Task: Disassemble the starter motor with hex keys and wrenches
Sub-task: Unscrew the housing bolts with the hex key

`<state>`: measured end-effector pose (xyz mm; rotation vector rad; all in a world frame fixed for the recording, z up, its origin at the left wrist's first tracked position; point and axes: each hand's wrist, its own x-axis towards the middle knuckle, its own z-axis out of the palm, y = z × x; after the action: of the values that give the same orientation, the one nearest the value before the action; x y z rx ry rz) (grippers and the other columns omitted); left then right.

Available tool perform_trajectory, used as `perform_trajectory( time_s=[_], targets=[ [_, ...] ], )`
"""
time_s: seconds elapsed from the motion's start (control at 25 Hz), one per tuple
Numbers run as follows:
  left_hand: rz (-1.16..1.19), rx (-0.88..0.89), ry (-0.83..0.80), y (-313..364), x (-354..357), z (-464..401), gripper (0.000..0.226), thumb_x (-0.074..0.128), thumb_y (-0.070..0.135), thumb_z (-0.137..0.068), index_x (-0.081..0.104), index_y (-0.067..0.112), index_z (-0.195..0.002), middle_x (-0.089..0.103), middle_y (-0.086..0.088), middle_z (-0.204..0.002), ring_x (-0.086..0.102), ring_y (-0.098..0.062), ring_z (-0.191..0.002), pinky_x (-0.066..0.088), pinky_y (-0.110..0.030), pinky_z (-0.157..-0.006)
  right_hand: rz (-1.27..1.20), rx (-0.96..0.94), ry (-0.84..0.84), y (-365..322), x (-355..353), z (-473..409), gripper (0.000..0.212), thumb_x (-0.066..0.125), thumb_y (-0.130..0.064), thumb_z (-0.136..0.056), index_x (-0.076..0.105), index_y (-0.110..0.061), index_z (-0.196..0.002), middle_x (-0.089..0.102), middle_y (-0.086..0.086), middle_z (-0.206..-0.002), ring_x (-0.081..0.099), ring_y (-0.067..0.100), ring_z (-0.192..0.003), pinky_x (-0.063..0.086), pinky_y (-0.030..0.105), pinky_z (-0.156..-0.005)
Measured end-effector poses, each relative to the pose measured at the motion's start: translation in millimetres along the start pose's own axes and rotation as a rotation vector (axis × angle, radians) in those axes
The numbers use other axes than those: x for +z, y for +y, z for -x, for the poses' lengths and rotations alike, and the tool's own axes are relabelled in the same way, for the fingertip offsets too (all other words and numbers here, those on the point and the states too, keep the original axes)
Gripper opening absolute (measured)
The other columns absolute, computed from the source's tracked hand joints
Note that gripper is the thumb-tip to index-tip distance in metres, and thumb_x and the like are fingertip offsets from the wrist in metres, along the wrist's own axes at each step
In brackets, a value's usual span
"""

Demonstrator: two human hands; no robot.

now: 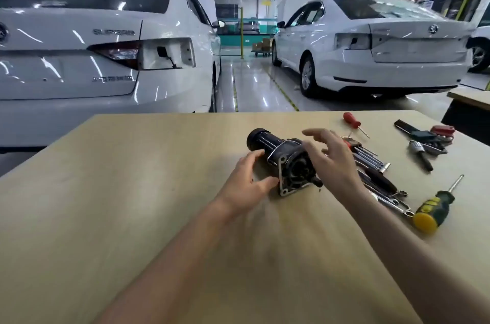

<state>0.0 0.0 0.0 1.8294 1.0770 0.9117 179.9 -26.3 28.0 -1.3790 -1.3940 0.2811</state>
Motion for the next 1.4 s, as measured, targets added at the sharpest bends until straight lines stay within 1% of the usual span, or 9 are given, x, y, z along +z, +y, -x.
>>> perform_trajectory(
  time_s=[0.2,0.32,0.44,0.56,0.72,0.88,1.08,1.2,1.4],
  targets=[
    [0.302,-0.085,-0.064,-12,-9,-5,0.082,0.068,0.034,-0.070,0.039,0.014,-0.144,0.045,-0.004,-0.146,0.040,-0.015,-0.137,0.033,-0.040,-0.115,0.125,0.079,-0.117,19,14,6,0.065,0.080,-0.056,-0.064,0.055,-0.031,-0.119,0.054,-0.007,-0.112,0.048,0.002,-0.101,0.033,0.003,-0.080],
    [0.582,-0.164,-0.082,-15,-14,-7,0.076,0.065,0.042,-0.064,0.049,0.019,-0.134,0.060,0.000,-0.129,0.058,-0.014,-0.117,0.047,-0.036,-0.101,0.228,0.066,-0.148,20,17,4,0.087,0.082,-0.064,-0.048,0.047,-0.029,-0.119,0.053,-0.006,-0.113,0.049,0.011,-0.106,0.039,0.023,-0.085],
    [0.797,-0.210,-0.142,-19,-12,-6,0.042,0.057,0.029,-0.074,0.061,0.018,-0.115,0.070,0.002,-0.098,0.066,-0.013,-0.091,0.054,-0.028,-0.082,0.301,0.043,-0.052,18,28,7,0.076,0.085,-0.054,-0.050,0.040,-0.030,-0.106,0.053,-0.005,-0.106,0.051,0.016,-0.099,0.037,0.028,-0.076],
    [0.873,-0.256,-0.102,-13,-10,-4,0.017,0.051,0.020,-0.089,0.064,0.016,-0.101,0.069,-0.001,-0.087,0.067,-0.014,-0.082,0.056,-0.028,-0.077,0.281,0.050,-0.005,13,33,8,0.071,0.084,-0.046,-0.051,0.041,-0.025,-0.104,0.054,-0.002,-0.103,0.052,0.018,-0.095,0.036,0.027,-0.073],
    [0.987,-0.407,-0.006,-11,-13,-7,0.022,0.048,0.023,-0.095,0.058,0.007,-0.106,0.064,-0.014,-0.095,0.066,-0.023,-0.083,0.055,-0.034,-0.080,0.231,0.046,0.010,1,36,22,0.070,0.087,-0.040,-0.051,0.043,-0.025,-0.103,0.053,-0.007,-0.099,0.050,0.011,-0.090,0.030,0.016,-0.066],
    [0.939,-0.465,0.021,-8,-17,-4,0.039,0.048,0.032,-0.097,0.058,0.002,-0.120,0.070,-0.013,-0.089,0.067,-0.023,-0.077,0.055,-0.031,-0.067,0.160,0.009,-0.051,-18,43,43,0.069,0.085,-0.041,-0.046,0.045,-0.030,-0.102,0.053,-0.015,-0.093,0.050,-0.001,-0.081,0.034,0.007,-0.062],
    [1.010,-0.416,0.040,-9,-23,3,0.047,0.051,0.034,-0.097,0.058,-0.001,-0.127,0.064,-0.022,-0.124,0.058,-0.035,-0.120,0.047,-0.043,-0.100,0.054,-0.016,-0.081,-33,51,54,0.063,0.085,-0.035,-0.046,0.048,-0.030,-0.097,0.057,-0.016,-0.088,0.053,-0.005,-0.081,0.037,0.004,-0.063],
    [0.934,-0.384,0.141,-15,-18,3,0.048,0.063,0.034,-0.090,0.062,-0.003,-0.122,0.064,-0.025,-0.120,0.060,-0.039,-0.115,0.047,-0.048,-0.102,0.028,-0.018,-0.082,-32,53,58,0.065,0.084,-0.038,-0.046,0.048,-0.026,-0.099,0.058,-0.012,-0.089,0.056,0.001,-0.081,0.037,0.007,-0.064],
    [0.756,-0.288,0.278,-25,-17,6,0.039,0.074,0.046,-0.073,0.075,0.011,-0.091,0.074,-0.016,-0.095,0.071,-0.034,-0.092,0.055,-0.043,-0.086,-0.020,-0.073,-0.158,-27,55,66,0.071,0.083,-0.042,-0.051,0.042,-0.029,-0.108,0.054,-0.015,-0.111,0.053,-0.003,-0.099,0.036,0.002,-0.076]
  ],
)
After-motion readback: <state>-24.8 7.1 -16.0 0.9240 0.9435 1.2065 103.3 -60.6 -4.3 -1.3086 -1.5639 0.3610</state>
